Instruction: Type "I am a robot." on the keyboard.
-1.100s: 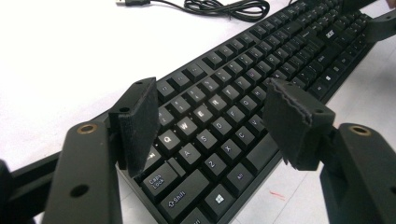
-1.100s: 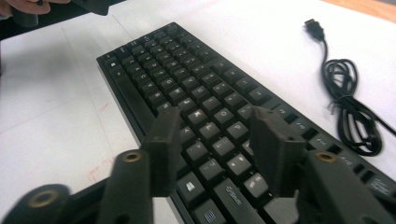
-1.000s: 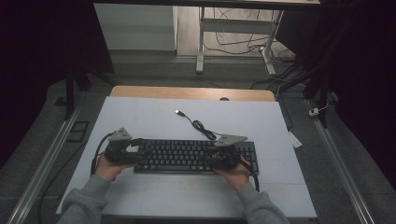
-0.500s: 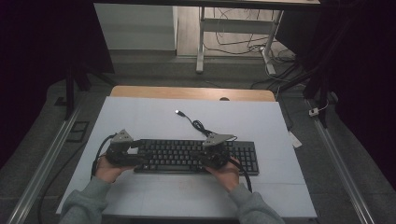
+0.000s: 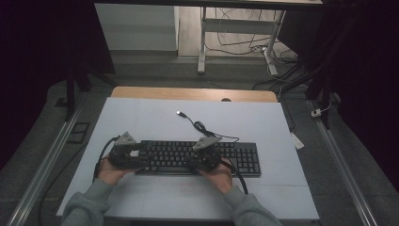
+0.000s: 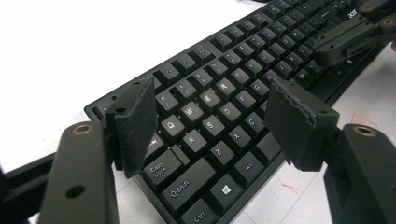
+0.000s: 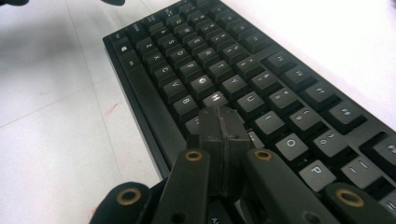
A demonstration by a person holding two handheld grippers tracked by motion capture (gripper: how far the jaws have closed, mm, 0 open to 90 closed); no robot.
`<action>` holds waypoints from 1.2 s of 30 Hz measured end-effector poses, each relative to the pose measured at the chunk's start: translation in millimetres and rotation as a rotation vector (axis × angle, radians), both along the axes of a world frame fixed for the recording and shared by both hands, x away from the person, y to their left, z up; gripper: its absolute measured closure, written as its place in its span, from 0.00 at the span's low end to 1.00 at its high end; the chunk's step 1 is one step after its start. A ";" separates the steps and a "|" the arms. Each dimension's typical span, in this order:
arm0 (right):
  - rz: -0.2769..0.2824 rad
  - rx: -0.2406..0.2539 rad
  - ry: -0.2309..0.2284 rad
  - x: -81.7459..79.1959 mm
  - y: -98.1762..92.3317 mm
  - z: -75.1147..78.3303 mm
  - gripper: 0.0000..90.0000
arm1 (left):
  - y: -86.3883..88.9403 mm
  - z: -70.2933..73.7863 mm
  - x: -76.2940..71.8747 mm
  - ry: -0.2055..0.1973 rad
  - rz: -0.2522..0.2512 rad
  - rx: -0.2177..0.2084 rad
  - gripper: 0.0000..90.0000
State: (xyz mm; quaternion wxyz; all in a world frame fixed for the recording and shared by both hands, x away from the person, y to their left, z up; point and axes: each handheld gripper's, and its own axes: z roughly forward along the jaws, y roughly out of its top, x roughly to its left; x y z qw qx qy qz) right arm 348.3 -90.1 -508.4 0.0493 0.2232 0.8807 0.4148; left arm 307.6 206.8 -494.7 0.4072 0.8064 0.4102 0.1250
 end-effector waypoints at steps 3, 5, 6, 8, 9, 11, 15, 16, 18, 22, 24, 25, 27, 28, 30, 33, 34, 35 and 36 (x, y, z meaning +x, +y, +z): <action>0.007 -0.010 -0.006 0.8 2.3 -2.7 1.00 | -0.8 -0.5 0.1 0.000 0.000 0.004 0.38; 0.002 -0.014 0.000 1.1 3.5 -4.3 1.00 | -1.3 -0.8 0.1 0.000 -0.001 0.006 0.38; 0.004 -0.018 -0.003 1.4 3.7 -5.0 1.00 | -1.5 -0.8 0.0 0.000 -0.001 0.007 0.38; 0.002 -0.020 -0.002 1.0 4.8 -5.7 1.00 | -1.8 -0.9 -0.2 0.000 -0.002 0.009 0.38; 0.002 -0.020 -0.003 0.8 5.2 -5.8 1.00 | -1.9 -1.0 -0.2 0.000 -0.003 0.010 0.38; -0.001 -0.026 -0.011 0.7 5.9 -6.2 1.00 | -2.1 -1.3 -0.1 0.001 -0.003 0.010 0.38; 0.001 -0.038 -0.017 1.5 7.0 -8.8 1.00 | -2.3 -1.8 -0.1 0.001 -0.003 0.012 0.38; 0.002 -0.041 -0.020 1.9 7.0 -9.4 1.00 | -2.3 -1.7 -0.2 0.001 -0.003 0.012 0.38; 0.002 -0.039 -0.020 2.0 7.1 -9.6 1.00 | -2.2 -1.6 -0.3 0.000 -0.003 0.012 0.38; -0.003 -0.054 -0.029 0.1 8.9 -12.3 1.00 | -2.7 -1.8 -0.5 0.000 -0.005 0.014 0.37; 0.000 -0.064 -0.034 -0.2 9.1 -10.8 1.00 | -2.5 -1.4 -0.8 -0.002 -0.005 0.016 0.37; 0.007 -0.059 -0.039 -0.4 8.7 -9.9 1.00 | -2.3 -1.2 -1.0 -0.004 -0.004 0.016 0.37; -0.001 -0.047 -0.052 -0.8 6.6 -7.0 1.00 | -1.6 -0.8 -1.2 -0.006 -0.001 0.012 0.37; -0.004 -0.035 -0.053 -0.7 5.0 -5.3 1.00 | -1.3 -0.7 -1.4 -0.006 0.001 0.011 0.37; -0.012 -0.013 -0.053 -0.3 1.0 -1.9 1.00 | -0.6 -0.4 -1.8 -0.006 0.004 0.010 0.37; -0.023 0.004 -0.054 -0.3 -5.2 2.2 1.00 | 0.0 -0.4 -2.1 -0.009 0.007 0.008 0.37; -0.028 0.006 -0.056 -0.3 -7.3 3.6 1.00 | 0.1 -0.6 -2.2 -0.008 0.009 0.006 0.37; -0.033 0.013 -0.057 -0.2 -9.5 4.7 1.00 | 0.1 -0.7 -2.3 -0.008 0.009 0.007 0.37; -0.038 0.016 -0.056 -0.2 -11.9 6.1 1.00 | 0.1 -0.7 -2.5 -0.008 0.009 0.008 0.37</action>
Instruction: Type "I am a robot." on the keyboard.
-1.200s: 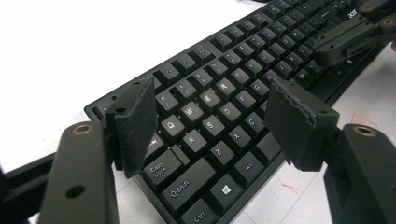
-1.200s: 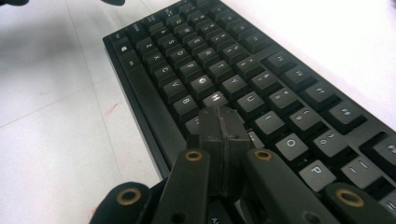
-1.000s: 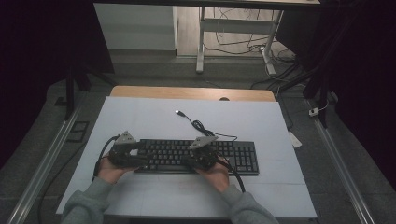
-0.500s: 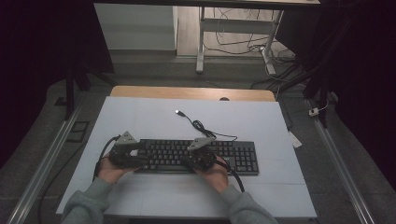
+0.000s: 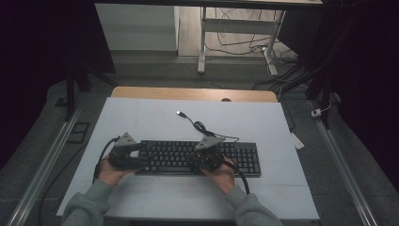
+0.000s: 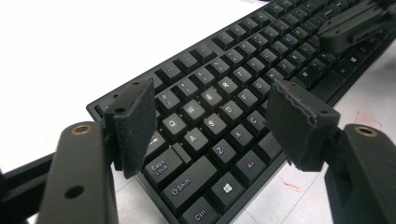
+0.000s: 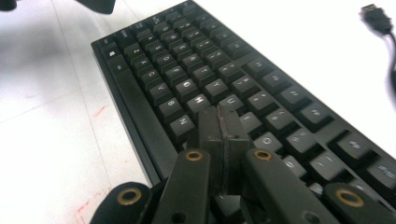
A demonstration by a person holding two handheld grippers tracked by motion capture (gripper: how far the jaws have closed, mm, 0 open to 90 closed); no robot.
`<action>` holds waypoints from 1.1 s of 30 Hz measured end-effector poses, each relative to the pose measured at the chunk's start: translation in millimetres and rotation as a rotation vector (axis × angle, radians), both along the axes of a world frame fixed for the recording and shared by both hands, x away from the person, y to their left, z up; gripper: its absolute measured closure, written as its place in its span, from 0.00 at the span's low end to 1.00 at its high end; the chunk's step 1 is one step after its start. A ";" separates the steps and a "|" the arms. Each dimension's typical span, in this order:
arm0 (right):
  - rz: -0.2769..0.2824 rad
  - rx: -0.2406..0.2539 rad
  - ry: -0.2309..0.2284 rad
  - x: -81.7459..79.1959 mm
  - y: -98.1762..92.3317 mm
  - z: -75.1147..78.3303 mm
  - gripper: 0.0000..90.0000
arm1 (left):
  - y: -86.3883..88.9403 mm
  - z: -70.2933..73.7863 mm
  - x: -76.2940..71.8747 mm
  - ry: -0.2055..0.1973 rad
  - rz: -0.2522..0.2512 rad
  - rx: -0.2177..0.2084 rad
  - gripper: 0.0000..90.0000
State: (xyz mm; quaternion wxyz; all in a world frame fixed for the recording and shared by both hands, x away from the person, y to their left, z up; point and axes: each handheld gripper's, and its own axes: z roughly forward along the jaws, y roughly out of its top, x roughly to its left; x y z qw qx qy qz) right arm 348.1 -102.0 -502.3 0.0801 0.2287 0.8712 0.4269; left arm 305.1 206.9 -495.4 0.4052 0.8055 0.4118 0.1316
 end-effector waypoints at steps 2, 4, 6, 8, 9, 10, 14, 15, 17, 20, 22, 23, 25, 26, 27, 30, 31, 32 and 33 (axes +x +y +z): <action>-0.005 0.012 -0.004 -0.5 -4.7 1.3 1.00 | -0.1 0.1 -0.4 -0.002 -0.001 0.001 0.37; -0.009 0.013 -0.006 -1.5 -9.5 1.5 1.00 | -0.1 0.1 -0.4 -0.002 0.001 0.001 0.37; -0.013 0.012 -0.006 -1.9 -14.8 1.2 1.00 | -0.1 0.1 -0.4 -0.004 0.003 0.002 0.37; -0.024 0.016 -0.002 -2.4 -20.8 1.0 1.00 | -0.5 0.0 -0.5 -0.005 0.002 0.004 0.37; -0.028 0.017 -0.001 -2.7 -23.9 1.1 1.00 | -0.7 0.0 -0.4 -0.006 0.002 0.005 0.37; -0.034 0.018 -0.002 -2.9 -27.0 1.3 1.00 | -0.7 -0.1 -0.3 -0.005 0.000 0.005 0.37; -0.060 0.029 -0.001 -7.0 -40.2 2.3 0.84 | -1.7 0.4 -1.2 -0.008 -0.002 0.007 0.37; -0.067 0.033 -0.003 -8.7 -43.5 2.6 0.80 | -2.1 0.8 -1.6 -0.010 -0.003 0.006 0.37; -0.082 0.037 -0.017 -13.2 -50.3 3.2 0.72 | -3.0 1.2 -2.2 -0.013 -0.006 0.005 0.37; -0.099 0.036 -0.038 -18.9 -61.0 5.5 0.64 | -3.2 1.0 -2.0 -0.010 -0.006 0.008 0.37; -0.105 0.060 -0.043 -21.0 -68.8 6.7 0.61 | -3.3 0.9 -1.8 -0.010 -0.005 0.007 0.37; -0.111 0.060 -0.045 -21.8 -72.9 7.6 0.60 | -3.4 0.9 -1.8 -0.010 -0.005 0.007 0.37; -0.126 0.069 -0.048 -23.5 -80.7 9.1 0.59 | -3.8 0.7 -1.8 -0.009 -0.007 0.006 0.37; -0.126 0.077 -0.047 -24.1 -84.3 9.3 0.59 | -4.1 0.6 -1.7 -0.008 -0.008 0.005 0.37; -0.133 0.078 -0.050 -24.7 -87.9 9.8 0.59 | -4.3 0.5 -1.6 -0.007 -0.010 0.004 0.37; -0.146 0.096 -0.054 -25.8 -96.2 10.4 0.58 | -5.7 0.3 -1.8 -0.002 -0.017 -0.005 0.37; -0.149 0.093 -0.055 -25.7 -98.4 11.0 0.58 | -6.5 0.4 -1.9 -0.004 -0.021 -0.007 0.37; -0.152 0.099 -0.058 -25.4 -99.8 11.1 0.58 | -7.2 0.5 -2.1 -0.006 -0.027 -0.006 0.37; -0.154 0.097 -0.060 -25.0 -101.1 11.4 0.58 | -8.1 0.5 -2.2 -0.007 -0.029 -0.006 0.37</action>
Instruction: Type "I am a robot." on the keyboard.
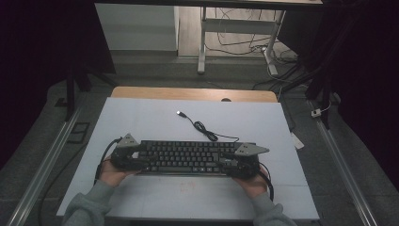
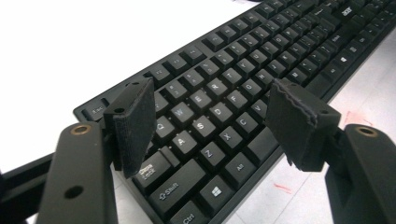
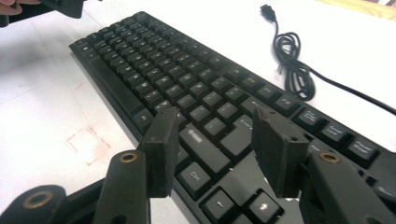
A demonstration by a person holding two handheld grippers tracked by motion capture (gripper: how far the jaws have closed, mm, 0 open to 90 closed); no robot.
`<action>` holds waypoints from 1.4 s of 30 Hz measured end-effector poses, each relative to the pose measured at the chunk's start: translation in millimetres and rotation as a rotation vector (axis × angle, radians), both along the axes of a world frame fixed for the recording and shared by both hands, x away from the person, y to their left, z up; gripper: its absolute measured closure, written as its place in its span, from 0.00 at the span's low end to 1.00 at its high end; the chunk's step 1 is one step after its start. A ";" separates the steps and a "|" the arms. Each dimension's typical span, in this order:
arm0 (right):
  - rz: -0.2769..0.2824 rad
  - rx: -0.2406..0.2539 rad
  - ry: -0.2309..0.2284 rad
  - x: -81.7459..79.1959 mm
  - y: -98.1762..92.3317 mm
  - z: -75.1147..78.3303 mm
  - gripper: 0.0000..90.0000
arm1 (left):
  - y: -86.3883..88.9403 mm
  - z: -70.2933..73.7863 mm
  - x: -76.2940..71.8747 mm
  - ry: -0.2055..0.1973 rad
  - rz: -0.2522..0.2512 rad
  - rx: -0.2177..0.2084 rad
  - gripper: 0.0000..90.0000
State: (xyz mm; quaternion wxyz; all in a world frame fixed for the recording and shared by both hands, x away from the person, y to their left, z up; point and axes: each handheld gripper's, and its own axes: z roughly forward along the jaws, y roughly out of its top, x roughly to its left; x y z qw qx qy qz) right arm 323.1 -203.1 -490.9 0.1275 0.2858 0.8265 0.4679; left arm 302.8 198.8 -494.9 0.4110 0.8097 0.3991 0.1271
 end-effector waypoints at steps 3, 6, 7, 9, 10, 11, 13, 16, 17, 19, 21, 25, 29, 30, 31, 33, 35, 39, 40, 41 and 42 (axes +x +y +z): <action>-0.001 -0.003 0.004 1.3 -1.7 -0.3 0.57 | -2.1 0.1 -0.2 0.001 -0.010 -0.005 0.37; -0.003 -0.013 0.006 2.1 -1.6 -1.0 0.57 | -3.0 0.0 -0.2 0.003 -0.015 -0.011 0.37; -0.003 -0.009 0.006 2.4 -1.2 -1.7 0.57 | -3.2 0.0 -0.1 0.004 -0.017 -0.014 0.37; -0.005 -0.012 0.008 2.7 -0.7 -2.1 0.57 | -4.2 0.0 -0.2 0.007 -0.024 -0.020 0.38; -0.006 -0.013 0.009 2.8 -0.5 -2.3 0.57 | -5.2 0.1 -0.5 0.007 -0.030 -0.020 0.38; -0.006 -0.014 0.009 2.9 -0.5 -2.4 0.57 | -6.3 0.3 -1.1 0.008 -0.034 -0.025 0.38; -0.005 -0.022 0.008 3.1 -0.6 -2.3 0.57 | -8.7 1.0 -2.0 0.005 -0.048 -0.027 0.39; -0.005 -0.025 0.008 3.1 -0.1 -2.6 0.57 | -12.3 2.2 -3.2 0.007 -0.068 -0.037 0.40; -0.005 -0.027 0.008 3.0 0.1 -2.8 0.57 | -14.0 2.4 -3.7 0.007 -0.072 -0.037 0.40; -0.004 -0.026 0.009 3.2 0.7 -3.4 0.57 | -17.3 2.7 -4.4 0.006 -0.084 -0.037 0.40; -0.011 -0.037 0.009 3.4 1.4 -3.8 0.57 | -20.8 2.4 -4.5 0.007 -0.096 -0.032 0.41; -0.012 -0.035 0.015 3.9 1.8 -4.8 0.57 | -26.0 1.1 -4.8 0.011 -0.112 -0.019 0.42; -0.017 -0.037 0.017 3.7 1.8 -5.1 0.57 | -28.4 0.7 -5.8 0.011 -0.119 -0.019 0.45; -0.016 -0.038 0.017 3.7 1.9 -5.2 0.57 | -29.0 0.5 -5.9 0.012 -0.124 -0.018 0.46; -0.015 -0.039 0.017 3.7 2.1 -5.3 0.57 | -29.8 0.2 -6.0 0.014 -0.128 -0.017 0.47; -0.014 -0.042 0.018 3.7 2.3 -5.3 0.57 | -31.2 -0.5 -6.2 0.016 -0.137 -0.014 0.49; -0.016 -0.044 0.017 3.7 2.5 -5.5 0.57 | -32.8 -1.3 -6.7 0.018 -0.148 -0.014 0.53; -0.016 -0.043 0.018 3.6 2.8 -5.6 0.57 | -36.3 -3.1 -7.2 0.025 -0.173 -0.009 0.65; -0.015 -0.043 0.018 3.6 2.8 -5.7 0.57 | -37.5 -3.8 -7.2 0.029 -0.182 -0.006 0.68; -0.013 -0.040 0.018 3.7 2.9 -6.0 0.57 | -38.2 -4.1 -7.2 0.031 -0.186 -0.003 0.72; -0.012 -0.040 0.018 3.7 2.9 -6.0 0.57 | -39.1 -4.6 -7.1 0.034 -0.194 -0.002 0.76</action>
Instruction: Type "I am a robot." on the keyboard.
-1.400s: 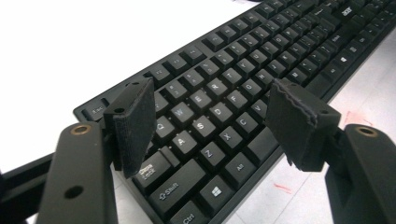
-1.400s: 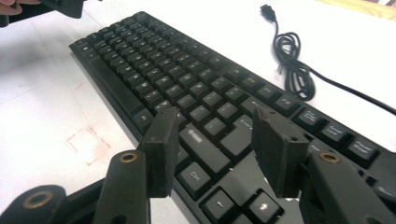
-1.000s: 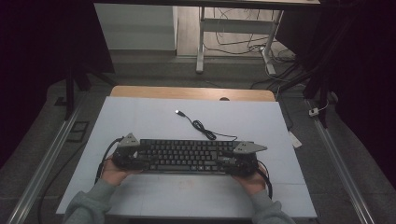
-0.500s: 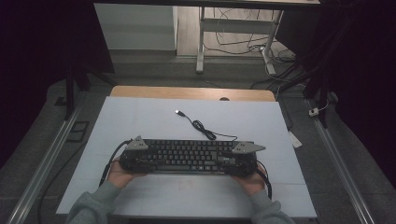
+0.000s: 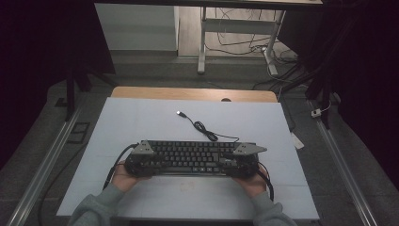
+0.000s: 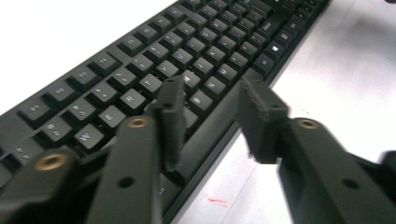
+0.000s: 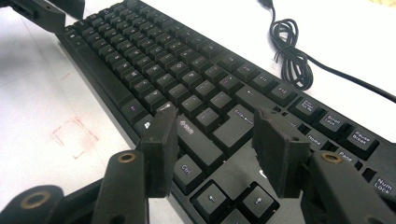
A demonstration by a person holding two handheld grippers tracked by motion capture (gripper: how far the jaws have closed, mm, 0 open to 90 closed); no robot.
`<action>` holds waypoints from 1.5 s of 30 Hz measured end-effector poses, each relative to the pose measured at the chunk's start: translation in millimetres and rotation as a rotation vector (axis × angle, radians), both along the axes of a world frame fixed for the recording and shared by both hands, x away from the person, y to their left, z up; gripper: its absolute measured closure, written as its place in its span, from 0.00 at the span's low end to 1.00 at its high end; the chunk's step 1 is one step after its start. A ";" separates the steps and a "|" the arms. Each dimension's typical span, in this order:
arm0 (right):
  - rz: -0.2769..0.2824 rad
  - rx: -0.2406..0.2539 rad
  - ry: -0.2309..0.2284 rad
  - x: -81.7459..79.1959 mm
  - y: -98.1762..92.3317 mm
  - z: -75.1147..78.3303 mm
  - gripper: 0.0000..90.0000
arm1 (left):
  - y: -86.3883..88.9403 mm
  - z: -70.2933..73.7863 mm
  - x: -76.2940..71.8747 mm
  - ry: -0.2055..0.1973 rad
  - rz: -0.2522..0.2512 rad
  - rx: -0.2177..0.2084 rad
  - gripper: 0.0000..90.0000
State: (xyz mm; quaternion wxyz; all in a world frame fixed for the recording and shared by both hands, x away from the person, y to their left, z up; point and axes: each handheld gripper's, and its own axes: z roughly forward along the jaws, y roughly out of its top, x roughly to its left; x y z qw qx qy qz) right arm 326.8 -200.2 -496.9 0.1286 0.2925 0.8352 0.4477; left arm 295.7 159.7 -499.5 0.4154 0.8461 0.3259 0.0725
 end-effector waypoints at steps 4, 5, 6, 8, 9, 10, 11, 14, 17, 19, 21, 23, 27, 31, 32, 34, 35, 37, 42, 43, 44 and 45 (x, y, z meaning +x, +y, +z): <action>0.001 -0.003 0.000 0.3 0.3 -0.6 0.57 | -3.3 -1.9 0.4 0.007 -0.014 0.008 0.90; 0.001 -0.004 0.000 0.3 0.4 -0.7 0.57 | -4.1 -2.3 0.5 0.008 -0.013 0.010 0.94; 0.001 -0.009 0.000 0.3 0.4 -0.7 0.57 | -4.7 -2.8 0.9 0.010 -0.018 0.013 0.97; 0.002 -0.011 0.000 0.5 0.6 -1.1 0.57 | -6.6 -4.0 1.5 0.016 -0.022 0.018 0.99; 0.002 -0.012 0.000 0.5 0.7 -1.3 0.57 | -7.5 -4.6 1.8 0.019 -0.024 0.025 0.99; 0.004 -0.010 0.002 0.6 0.8 -1.6 0.57 | -8.2 -5.3 2.3 0.020 -0.029 0.029 0.99; 0.003 -0.011 0.003 0.6 0.8 -1.7 0.57 | -9.4 -6.1 2.4 0.024 -0.026 0.028 0.99; 0.000 -0.012 0.002 0.9 0.3 -2.0 0.57 | -12.5 -8.0 3.7 0.026 -0.029 0.036 0.99; -0.001 -0.012 0.003 1.2 -0.1 -2.3 0.57 | -16.3 -10.6 4.6 0.025 -0.031 0.044 0.99; -0.001 -0.013 0.003 1.1 0.0 -2.2 0.57 | -18.6 -12.2 5.3 0.026 -0.030 0.054 0.99; -0.001 -0.013 0.003 1.2 0.0 -2.3 0.57 | -20.8 -13.5 5.4 0.027 -0.028 0.057 0.99; -0.002 -0.015 0.005 1.5 0.2 -2.8 0.57 | -22.7 -14.7 5.9 0.027 -0.029 0.063 0.99; -0.001 -0.017 0.004 1.3 1.1 -2.7 0.57 | -26.1 -17.5 7.7 0.031 -0.028 0.075 0.99; -0.001 -0.019 0.002 1.1 0.9 -2.6 0.57 | -26.5 -19.2 9.3 0.032 -0.024 0.081 0.99; -0.001 -0.019 0.001 1.0 0.6 -2.3 0.57 | -26.7 -19.5 9.4 0.034 -0.023 0.082 0.99; -0.002 -0.015 -0.001 1.4 0.1 -2.3 0.57 | -27.6 -20.1 9.5 0.034 -0.024 0.086 0.99; -0.003 -0.014 0.000 1.5 0.0 -2.4 0.57 | -28.2 -20.5 9.5 0.035 -0.028 0.088 0.99; -0.003 -0.017 0.001 1.6 -0.1 -2.5 0.57 | -29.3 -21.4 9.6 0.036 -0.031 0.095 0.99; -0.002 -0.022 0.006 1.3 0.9 -2.8 0.56 | -30.5 -22.1 9.1 0.035 -0.032 0.099 0.99; -0.001 -0.019 0.007 1.4 1.1 -3.0 0.56 | -30.4 -22.1 9.3 0.036 -0.032 0.098 0.99; 0.000 -0.020 0.006 1.3 1.2 -2.9 0.56 | -30.4 -22.1 9.3 0.035 -0.032 0.098 0.99; 0.000 -0.020 0.006 1.2 1.2 -2.9 0.56 | -30.5 -22.2 9.3 0.035 -0.032 0.099 0.99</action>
